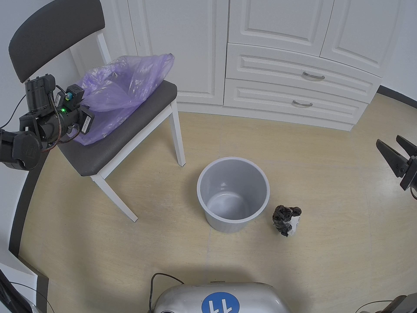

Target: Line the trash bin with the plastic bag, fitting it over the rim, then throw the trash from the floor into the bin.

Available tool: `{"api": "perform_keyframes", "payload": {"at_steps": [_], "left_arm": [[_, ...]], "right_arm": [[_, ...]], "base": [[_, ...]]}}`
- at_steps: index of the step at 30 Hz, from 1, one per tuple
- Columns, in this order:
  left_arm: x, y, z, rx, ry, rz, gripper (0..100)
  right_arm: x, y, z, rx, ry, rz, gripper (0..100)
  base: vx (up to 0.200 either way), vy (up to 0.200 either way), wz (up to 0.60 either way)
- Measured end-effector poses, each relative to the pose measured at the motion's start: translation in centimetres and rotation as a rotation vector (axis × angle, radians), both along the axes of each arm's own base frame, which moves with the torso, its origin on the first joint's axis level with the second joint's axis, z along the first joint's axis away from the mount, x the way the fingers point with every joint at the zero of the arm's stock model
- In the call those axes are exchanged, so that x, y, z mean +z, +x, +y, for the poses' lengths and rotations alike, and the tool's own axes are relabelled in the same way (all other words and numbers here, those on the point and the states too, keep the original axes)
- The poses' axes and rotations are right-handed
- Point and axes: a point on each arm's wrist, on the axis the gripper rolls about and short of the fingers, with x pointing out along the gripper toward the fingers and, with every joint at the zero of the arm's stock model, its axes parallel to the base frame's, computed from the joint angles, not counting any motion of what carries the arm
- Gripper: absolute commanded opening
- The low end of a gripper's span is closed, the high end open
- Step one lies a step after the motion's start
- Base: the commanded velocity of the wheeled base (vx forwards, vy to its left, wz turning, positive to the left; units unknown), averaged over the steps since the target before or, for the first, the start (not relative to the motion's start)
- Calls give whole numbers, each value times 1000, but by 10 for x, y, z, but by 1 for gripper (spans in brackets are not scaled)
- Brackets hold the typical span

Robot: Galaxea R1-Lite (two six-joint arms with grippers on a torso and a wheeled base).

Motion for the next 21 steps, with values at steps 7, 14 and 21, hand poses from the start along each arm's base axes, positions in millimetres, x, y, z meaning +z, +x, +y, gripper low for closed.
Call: {"api": "perform_keyframes", "payload": {"at_steps": [7,14,21], "left_arm": [[3,-17,-14,-27,-156,29,0],[-8,-42,-16,2,-236,83,0],[-25,-60,-19,3,-347,100,0]], "right_arm": [[-1,-2,7,39,-24,-21,100],[-16,-2,6,-15,-235,-14,100],[-20,14,8,-20,-288,24,100]], "base": [[0,0,0],[0,0,0],[0,0,0]]}}
